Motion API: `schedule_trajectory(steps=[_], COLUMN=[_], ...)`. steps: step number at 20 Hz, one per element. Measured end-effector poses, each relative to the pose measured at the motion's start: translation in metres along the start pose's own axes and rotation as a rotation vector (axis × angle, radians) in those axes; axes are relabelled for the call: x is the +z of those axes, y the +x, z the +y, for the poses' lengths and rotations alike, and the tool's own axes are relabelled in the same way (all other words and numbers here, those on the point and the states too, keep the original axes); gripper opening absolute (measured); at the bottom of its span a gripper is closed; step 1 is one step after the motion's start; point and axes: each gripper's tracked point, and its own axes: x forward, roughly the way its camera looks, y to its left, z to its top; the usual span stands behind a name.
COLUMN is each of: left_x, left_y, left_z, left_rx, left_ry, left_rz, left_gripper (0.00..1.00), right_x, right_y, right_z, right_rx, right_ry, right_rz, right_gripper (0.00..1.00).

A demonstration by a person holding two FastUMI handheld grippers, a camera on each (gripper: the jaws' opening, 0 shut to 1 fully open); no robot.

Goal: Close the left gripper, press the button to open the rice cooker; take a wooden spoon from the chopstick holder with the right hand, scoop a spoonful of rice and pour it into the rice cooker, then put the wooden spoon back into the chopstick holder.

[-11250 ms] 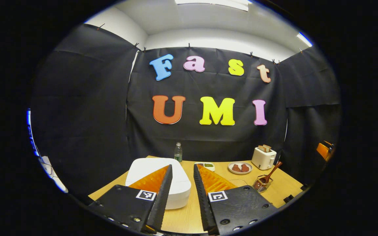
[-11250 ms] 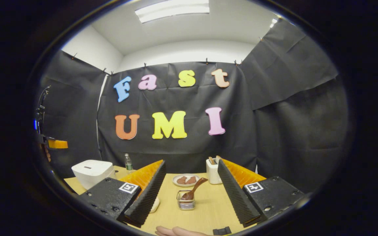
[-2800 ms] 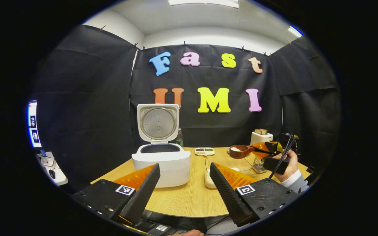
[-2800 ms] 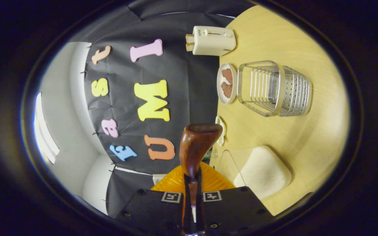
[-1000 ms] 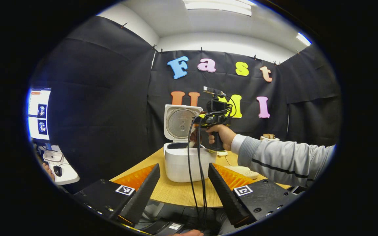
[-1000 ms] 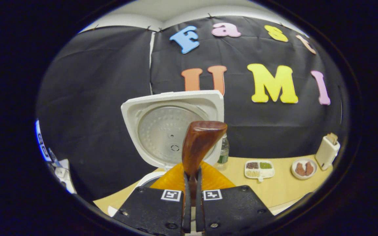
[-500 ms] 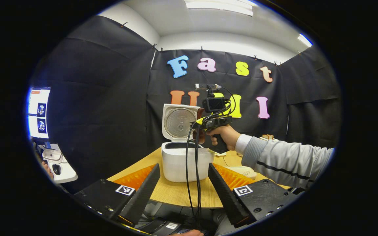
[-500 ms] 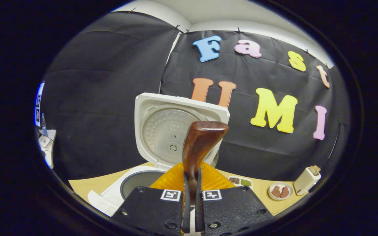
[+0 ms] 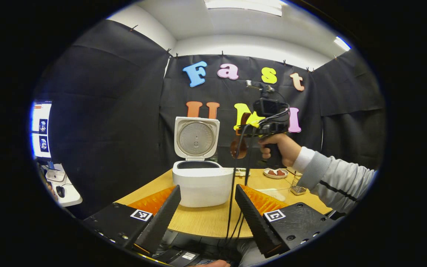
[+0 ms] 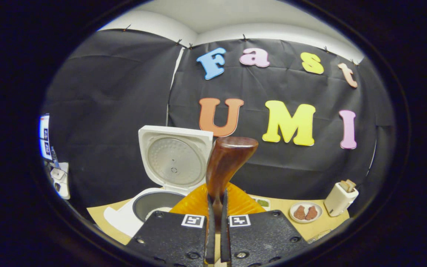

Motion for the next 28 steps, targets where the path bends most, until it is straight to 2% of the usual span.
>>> schedule_trajectory(steps=[3,4,5,11,16,20,23,28], left_x=[0.003,0.003,0.003,0.015,0.018,0.020,0.022,0.035], left_y=[0.005,0.006,0.009,0.025,0.040,0.055,0.065,0.089], left_z=[-0.010,-0.014,-0.018,-0.039,-0.059,-0.071,-0.074,-0.074], left_rx=[0.000,-0.004,-0.007,-0.019,-0.042,-0.054,-0.043,-0.017], left_ry=[-0.006,-0.012,-0.017,-0.007,0.004,-0.027,-0.025,0.020], left_rz=[-0.001,0.002,0.003,-0.013,-0.025,-0.021,-0.018,-0.041], left_gripper=[0.94,0.94,0.94,0.94,0.94,0.94,0.94,0.94], right_x=[0.006,0.005,0.006,-0.008,-0.042,-0.075,-0.105,-0.156], right_y=[-0.030,-0.041,-0.050,-0.103,-0.135,-0.144,-0.142,-0.134], right_z=[-0.033,-0.045,-0.059,-0.147,-0.239,-0.298,-0.323,-0.327], right_rx=[-0.021,-0.027,-0.038,-0.119,-0.256,-0.348,-0.386,-0.349], right_ry=[0.026,0.042,0.058,0.149,0.213,0.258,0.269,0.287], right_rz=[-0.018,-0.024,-0.026,-0.034,0.000,0.007,0.036,0.086], right_gripper=[0.12,0.16,0.12,0.13,0.13,0.13,0.14,0.14])
